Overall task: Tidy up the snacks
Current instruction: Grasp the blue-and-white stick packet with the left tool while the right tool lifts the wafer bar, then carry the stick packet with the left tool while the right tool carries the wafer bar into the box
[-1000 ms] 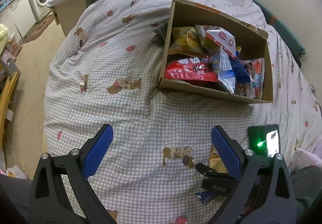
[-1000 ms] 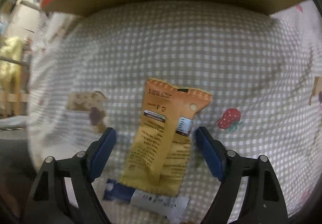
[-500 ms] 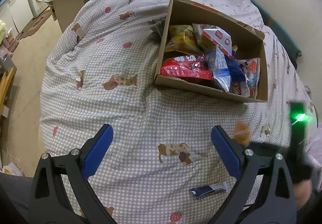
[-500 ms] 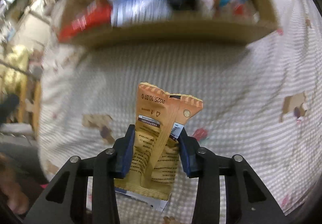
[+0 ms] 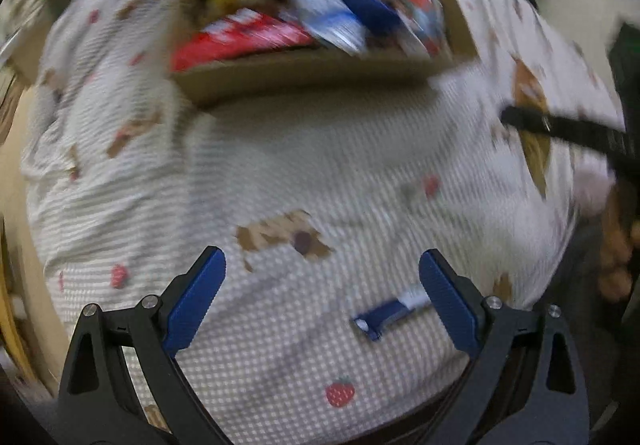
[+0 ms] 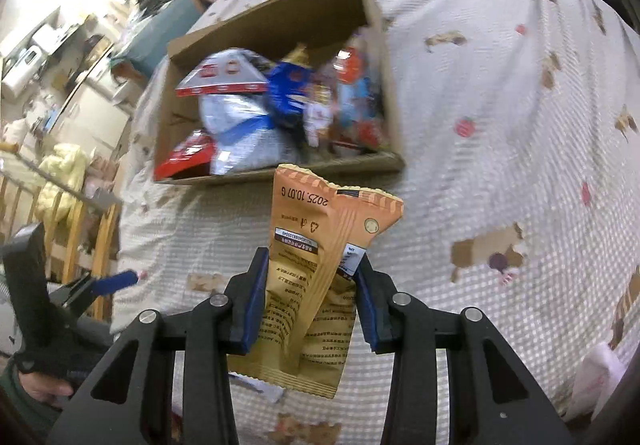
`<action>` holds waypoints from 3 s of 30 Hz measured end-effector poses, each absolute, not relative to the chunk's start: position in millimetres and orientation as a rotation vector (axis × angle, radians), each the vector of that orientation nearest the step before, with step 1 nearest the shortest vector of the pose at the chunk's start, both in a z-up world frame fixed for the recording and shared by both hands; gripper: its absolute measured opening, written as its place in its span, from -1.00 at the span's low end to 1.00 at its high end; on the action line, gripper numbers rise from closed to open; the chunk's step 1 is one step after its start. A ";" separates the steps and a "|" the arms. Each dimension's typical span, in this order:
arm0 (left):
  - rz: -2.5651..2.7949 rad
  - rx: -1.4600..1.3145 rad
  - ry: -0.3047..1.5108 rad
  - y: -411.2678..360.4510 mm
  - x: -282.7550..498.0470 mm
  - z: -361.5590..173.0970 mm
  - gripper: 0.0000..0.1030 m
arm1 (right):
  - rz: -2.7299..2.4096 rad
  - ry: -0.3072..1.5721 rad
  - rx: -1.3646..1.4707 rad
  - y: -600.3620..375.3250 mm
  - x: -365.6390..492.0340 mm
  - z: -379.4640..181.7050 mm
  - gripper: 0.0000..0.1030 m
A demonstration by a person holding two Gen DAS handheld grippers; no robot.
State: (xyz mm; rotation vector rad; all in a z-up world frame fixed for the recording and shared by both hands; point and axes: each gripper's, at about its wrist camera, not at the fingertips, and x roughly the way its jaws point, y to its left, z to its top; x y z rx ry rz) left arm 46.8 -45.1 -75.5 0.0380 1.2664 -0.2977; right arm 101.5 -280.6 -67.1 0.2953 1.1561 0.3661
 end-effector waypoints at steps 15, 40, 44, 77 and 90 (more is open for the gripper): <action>-0.596 0.349 1.450 -130.1 17.4 -137.7 -0.05 | 0.364 1.155 0.375 -290.8 105.7 -68.1 -0.20; -0.266 0.033 1.303 -75.9 84.7 -122.9 -0.73 | 0.373 1.170 0.357 -286.0 105.9 -70.9 -0.20; -0.217 -0.011 1.251 -66.9 91.6 -110.5 -0.73 | 0.374 1.174 0.361 -285.9 106.2 -71.1 -0.20; 0.053 -0.110 0.929 -1.1 226.9 5.7 -0.72 | 0.490 0.904 0.332 -250.1 256.9 -15.9 -0.20; 0.050 -0.082 0.954 -11.5 248.8 -8.8 -0.72 | 0.504 0.945 0.368 -247.3 274.6 -33.2 -0.18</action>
